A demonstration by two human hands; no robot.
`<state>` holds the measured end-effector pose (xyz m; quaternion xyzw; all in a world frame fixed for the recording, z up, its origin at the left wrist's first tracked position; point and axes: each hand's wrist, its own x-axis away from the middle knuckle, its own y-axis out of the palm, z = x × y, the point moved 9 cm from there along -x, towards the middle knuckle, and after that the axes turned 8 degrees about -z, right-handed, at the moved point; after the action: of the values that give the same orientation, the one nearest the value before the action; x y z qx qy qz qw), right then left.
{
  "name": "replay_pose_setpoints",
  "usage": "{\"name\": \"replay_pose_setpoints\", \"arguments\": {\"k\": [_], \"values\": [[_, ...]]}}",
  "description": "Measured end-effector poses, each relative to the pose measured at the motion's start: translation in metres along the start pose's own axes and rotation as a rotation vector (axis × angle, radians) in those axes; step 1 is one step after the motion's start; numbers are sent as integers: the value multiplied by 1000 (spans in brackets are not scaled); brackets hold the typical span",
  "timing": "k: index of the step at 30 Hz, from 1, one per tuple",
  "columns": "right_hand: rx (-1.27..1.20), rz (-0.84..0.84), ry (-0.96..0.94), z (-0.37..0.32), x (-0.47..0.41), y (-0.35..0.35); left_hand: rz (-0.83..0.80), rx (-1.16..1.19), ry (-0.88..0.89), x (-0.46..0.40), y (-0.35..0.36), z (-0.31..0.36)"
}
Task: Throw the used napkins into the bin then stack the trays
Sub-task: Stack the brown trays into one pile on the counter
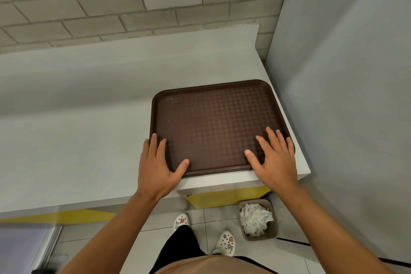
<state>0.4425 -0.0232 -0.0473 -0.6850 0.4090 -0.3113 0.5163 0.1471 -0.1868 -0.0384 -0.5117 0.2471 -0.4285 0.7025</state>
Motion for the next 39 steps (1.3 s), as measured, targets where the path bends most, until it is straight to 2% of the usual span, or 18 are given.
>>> {"name": "replay_pose_setpoints", "arguments": {"k": [8,23,39], "values": [[24,34,14,2,-27,-2,-18,7,-5,-33,-1,7],[34,-40,56,19,-109,-7,-71,7,-16,-110,-2,18],[11,-35,43,8,-192,-6,-17,12,20,-192,-12,14]]}}
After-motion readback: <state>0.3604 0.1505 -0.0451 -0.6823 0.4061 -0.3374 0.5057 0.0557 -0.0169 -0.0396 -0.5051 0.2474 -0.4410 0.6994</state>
